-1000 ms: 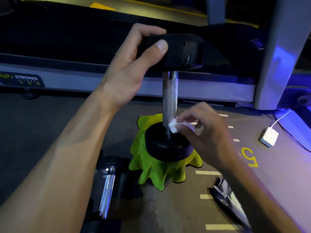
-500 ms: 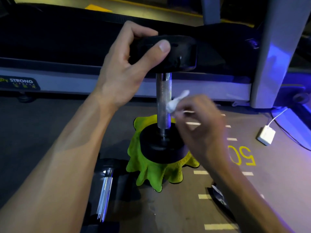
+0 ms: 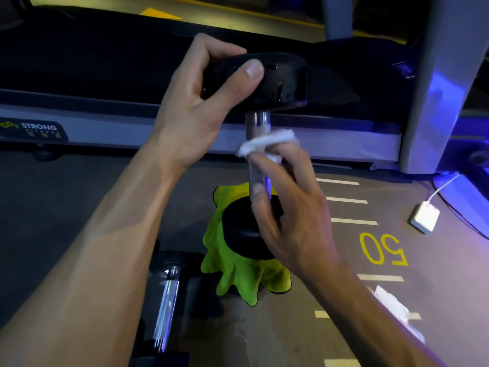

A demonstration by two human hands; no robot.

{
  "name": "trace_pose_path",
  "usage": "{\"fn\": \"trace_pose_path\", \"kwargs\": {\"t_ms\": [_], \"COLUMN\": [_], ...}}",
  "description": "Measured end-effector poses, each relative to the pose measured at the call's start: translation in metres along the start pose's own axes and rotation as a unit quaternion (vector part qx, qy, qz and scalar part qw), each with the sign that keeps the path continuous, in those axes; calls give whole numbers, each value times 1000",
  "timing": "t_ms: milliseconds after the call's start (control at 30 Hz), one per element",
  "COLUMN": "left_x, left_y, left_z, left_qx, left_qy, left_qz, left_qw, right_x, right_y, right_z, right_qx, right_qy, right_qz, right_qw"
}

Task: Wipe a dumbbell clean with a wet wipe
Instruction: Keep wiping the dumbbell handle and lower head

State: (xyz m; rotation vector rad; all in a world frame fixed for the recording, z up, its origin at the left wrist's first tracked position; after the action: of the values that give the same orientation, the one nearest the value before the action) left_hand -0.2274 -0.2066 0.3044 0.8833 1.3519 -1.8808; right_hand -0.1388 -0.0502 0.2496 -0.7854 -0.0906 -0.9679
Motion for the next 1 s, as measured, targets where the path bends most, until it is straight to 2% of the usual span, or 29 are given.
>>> {"fn": "trace_pose_path", "kwargs": {"t_ms": [100,200,367,567,733,867,1000], "left_x": [-1,-3,-3,-6,-8,-13,-15], "left_y": [1,0,1,-1,1,0,-1], "left_z": [1,-3,-3,-10,-9,-16,-17], "left_qx": [-4,8,1,8,-4,6,-11], "left_qy": [2,-7,2,-7,-6,-19,-21], "left_qz": [-5,-8,-11,-10,-6,-4,0], "left_qw": [1000,1000,1000,1000,1000,1000,1000], "right_x": [3,2,4,1,8,6,8], "right_y": [-6,-26,19,-19,18,-18,27], "right_z": [7,12,4,12,6,14,-1], "right_qx": [30,-5,47,-14,43,4,54], "right_qy": [25,43,5,36,33,98,146], "right_qz": [11,-14,-5,-34,-3,-33,-30], "right_qw": [999,999,999,999,999,995,987]}}
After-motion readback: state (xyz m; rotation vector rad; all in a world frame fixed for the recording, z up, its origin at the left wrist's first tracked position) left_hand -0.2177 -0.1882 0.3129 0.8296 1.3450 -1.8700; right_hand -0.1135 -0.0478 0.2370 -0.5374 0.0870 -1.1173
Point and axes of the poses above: each hand's wrist, its own y-axis away from the middle knuckle, its own z-axis out of the back of the hand, x = y × z, the point moved 5 cm from there along -y, towards the middle knuckle, and after that the axes turned 9 degrees about x, right-handed, at the moved point
